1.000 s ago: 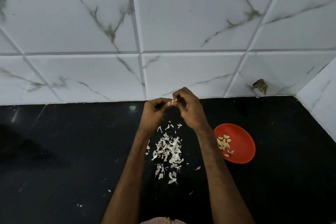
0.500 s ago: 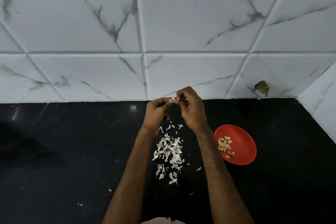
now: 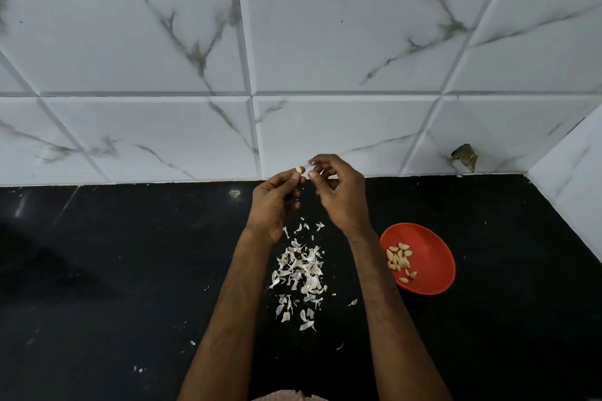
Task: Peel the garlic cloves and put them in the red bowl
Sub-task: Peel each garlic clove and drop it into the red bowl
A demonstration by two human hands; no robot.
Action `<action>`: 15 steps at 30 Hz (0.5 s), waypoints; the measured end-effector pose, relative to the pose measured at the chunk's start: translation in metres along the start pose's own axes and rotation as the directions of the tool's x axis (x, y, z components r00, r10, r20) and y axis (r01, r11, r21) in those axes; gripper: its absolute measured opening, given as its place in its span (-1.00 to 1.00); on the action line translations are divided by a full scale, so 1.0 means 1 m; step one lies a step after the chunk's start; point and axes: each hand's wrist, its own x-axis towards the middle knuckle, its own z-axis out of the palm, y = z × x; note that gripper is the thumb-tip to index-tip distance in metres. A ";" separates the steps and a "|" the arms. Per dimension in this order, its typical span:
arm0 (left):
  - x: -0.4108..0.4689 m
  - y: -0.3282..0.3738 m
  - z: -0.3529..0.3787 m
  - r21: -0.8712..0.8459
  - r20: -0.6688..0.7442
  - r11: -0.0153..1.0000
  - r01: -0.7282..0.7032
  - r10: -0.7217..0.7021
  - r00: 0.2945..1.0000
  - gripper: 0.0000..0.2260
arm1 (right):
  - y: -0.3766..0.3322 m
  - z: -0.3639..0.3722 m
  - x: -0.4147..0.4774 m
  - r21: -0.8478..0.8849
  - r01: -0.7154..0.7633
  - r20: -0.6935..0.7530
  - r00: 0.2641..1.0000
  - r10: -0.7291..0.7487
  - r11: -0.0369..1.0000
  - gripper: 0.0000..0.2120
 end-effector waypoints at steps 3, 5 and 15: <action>-0.001 -0.001 0.001 0.087 -0.029 0.994 -0.065 0.068 0.997 -0.90 | 0.004 0.004 0.001 -0.028 -0.006 -0.016 1.000 0.005 1.000 -0.90; -0.001 -0.002 0.002 0.168 -0.041 0.978 -0.121 0.130 0.991 -0.90 | 0.004 0.005 0.001 -0.024 -0.020 -0.018 1.000 0.020 1.000 -0.90; 0.005 -0.006 0.001 0.511 0.001 0.802 -0.309 0.359 0.933 -0.96 | 0.001 0.003 0.001 -0.071 -0.023 -0.004 1.000 0.023 0.997 -0.94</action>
